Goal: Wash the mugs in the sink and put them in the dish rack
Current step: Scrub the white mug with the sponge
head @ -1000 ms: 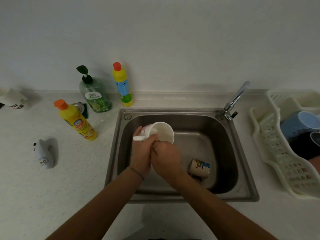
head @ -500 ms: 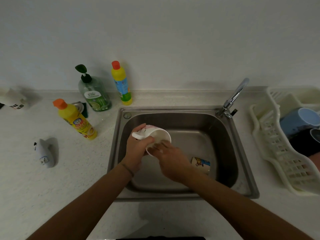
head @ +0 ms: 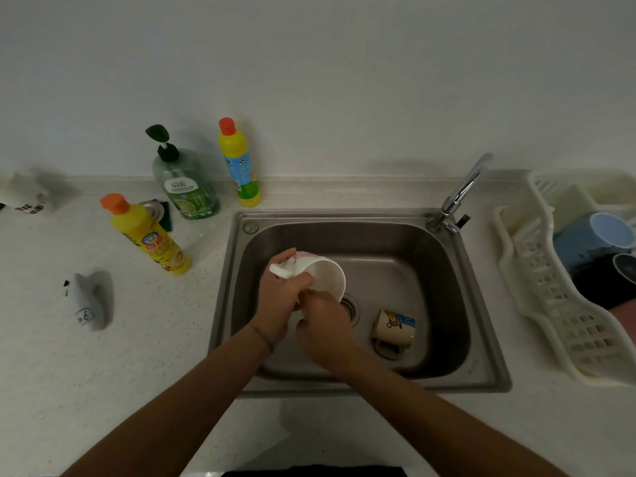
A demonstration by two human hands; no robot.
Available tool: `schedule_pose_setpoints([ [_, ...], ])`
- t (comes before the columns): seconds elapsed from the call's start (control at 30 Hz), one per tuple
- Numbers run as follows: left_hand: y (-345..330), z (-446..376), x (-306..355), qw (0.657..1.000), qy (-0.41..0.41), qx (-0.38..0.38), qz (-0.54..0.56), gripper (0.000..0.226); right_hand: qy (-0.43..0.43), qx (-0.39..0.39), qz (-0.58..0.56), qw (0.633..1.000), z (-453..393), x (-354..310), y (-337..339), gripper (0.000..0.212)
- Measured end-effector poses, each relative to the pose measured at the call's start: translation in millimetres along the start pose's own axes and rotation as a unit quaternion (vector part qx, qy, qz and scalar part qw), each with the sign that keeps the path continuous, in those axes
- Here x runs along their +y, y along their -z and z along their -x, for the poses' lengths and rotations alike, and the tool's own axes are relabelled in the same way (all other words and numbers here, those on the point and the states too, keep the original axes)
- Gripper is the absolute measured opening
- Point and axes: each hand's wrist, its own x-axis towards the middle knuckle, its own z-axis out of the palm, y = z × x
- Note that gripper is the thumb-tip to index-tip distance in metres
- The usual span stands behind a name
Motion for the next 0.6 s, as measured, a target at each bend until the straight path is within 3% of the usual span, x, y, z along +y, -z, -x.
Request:
schedule_pose_setpoints([
  [0.07,13.2,-4.5,4.4,0.999,0.005,-0.034,-0.038,0.062,0.136,-0.040,0.163,0.976,0.4,24.7,6.3,0.047],
  [0.13,19.2,-7.7,6.3,0.996,0.014,-0.067,-0.058,0.057,0.171,-0.087,0.248,0.950,-4.4,42.5,15.0,0.047],
  [0.2,10.8,-6.2,6.8,0.998,0.028,-0.049,-0.015,0.055,0.140,-0.058,0.229,0.962,-5.3,32.5,18.8,0.042],
  [0.3,-7.1,-1.8,5.5,0.999,0.020,0.014,0.043,0.054,0.060,0.080,0.092,0.991,-9.4,-1.8,11.6,0.021],
  [0.4,-4.4,-0.4,6.5,0.999,0.000,0.036,0.022,0.051,-0.002,0.041,-0.046,0.998,-7.0,-17.0,11.4,0.021],
  [0.5,8.6,-5.9,4.3,1.000,0.007,0.022,0.017,0.045,0.108,-0.057,0.163,0.979,-4.6,7.7,22.1,0.042],
  [0.57,7.3,-4.0,1.9,1.000,0.006,0.014,0.002,0.051,0.084,-0.088,0.221,0.968,-6.2,12.8,21.6,0.047],
  [0.6,4.6,-1.5,1.1,1.000,0.006,0.016,0.003,0.051,0.040,-0.074,0.174,0.981,-6.0,4.9,18.8,0.041],
])
